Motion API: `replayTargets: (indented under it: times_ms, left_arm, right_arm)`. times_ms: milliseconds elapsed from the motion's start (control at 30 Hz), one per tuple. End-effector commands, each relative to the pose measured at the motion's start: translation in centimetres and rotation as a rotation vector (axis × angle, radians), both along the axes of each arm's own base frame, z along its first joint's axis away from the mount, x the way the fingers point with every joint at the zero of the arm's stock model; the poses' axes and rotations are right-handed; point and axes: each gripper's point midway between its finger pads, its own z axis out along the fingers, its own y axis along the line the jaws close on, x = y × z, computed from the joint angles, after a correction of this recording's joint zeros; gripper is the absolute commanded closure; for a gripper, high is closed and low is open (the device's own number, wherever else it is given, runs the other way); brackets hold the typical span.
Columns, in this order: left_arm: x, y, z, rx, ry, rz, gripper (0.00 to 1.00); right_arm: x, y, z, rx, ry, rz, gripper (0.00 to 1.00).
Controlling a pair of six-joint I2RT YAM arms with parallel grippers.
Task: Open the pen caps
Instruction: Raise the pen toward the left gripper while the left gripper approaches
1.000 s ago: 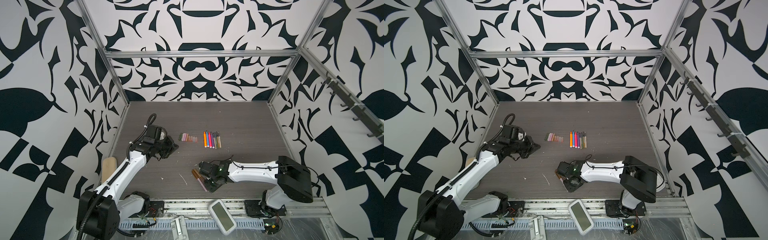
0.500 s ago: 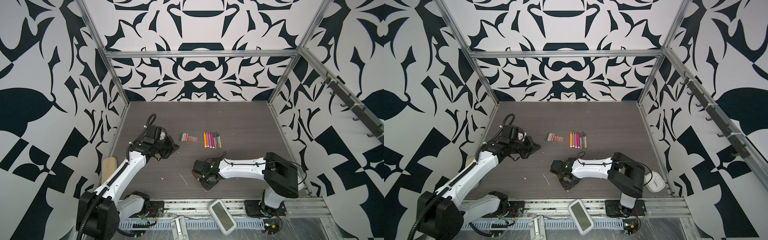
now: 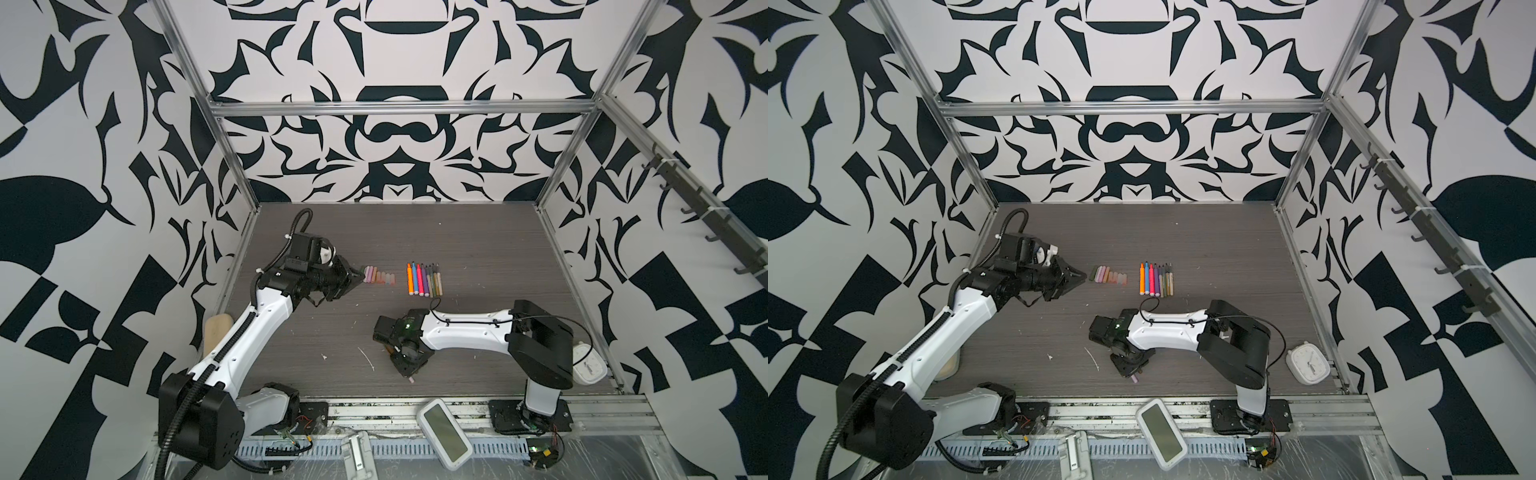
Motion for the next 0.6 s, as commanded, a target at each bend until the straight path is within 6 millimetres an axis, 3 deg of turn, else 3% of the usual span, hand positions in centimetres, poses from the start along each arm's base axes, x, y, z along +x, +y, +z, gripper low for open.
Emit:
replayTargets:
  times_ms: [0, 33, 233, 433, 567]
  left_arm:
    - [0.3, -1.0, 1.0, -0.042, -0.037, -0.076, 0.80]
    - [0.8, -1.4, 0.1, -0.042, -0.019, -0.084, 0.80]
    - [0.9, -2.4, -0.8, -0.025, -0.047, -0.123, 0.79]
    - [1.5, -4.2, -1.5, -0.003, -0.033, -0.121, 0.69]
    - [1.9, -6.1, -1.1, 0.002, -0.057, -0.132, 0.67]
  right_arm:
    - [1.3, 0.0, 4.0, 0.006, -0.053, -0.013, 1.00]
    - [1.8, -0.3, 4.9, 0.009, -0.074, -0.007, 1.00]
    - [3.5, -3.1, 9.2, 0.065, -0.092, -0.036, 1.00]
    - [5.9, -2.2, 13.6, 0.435, 0.020, -0.072, 1.00]
    - [8.2, -2.9, 15.1, 0.530, 0.022, -0.094, 1.00]
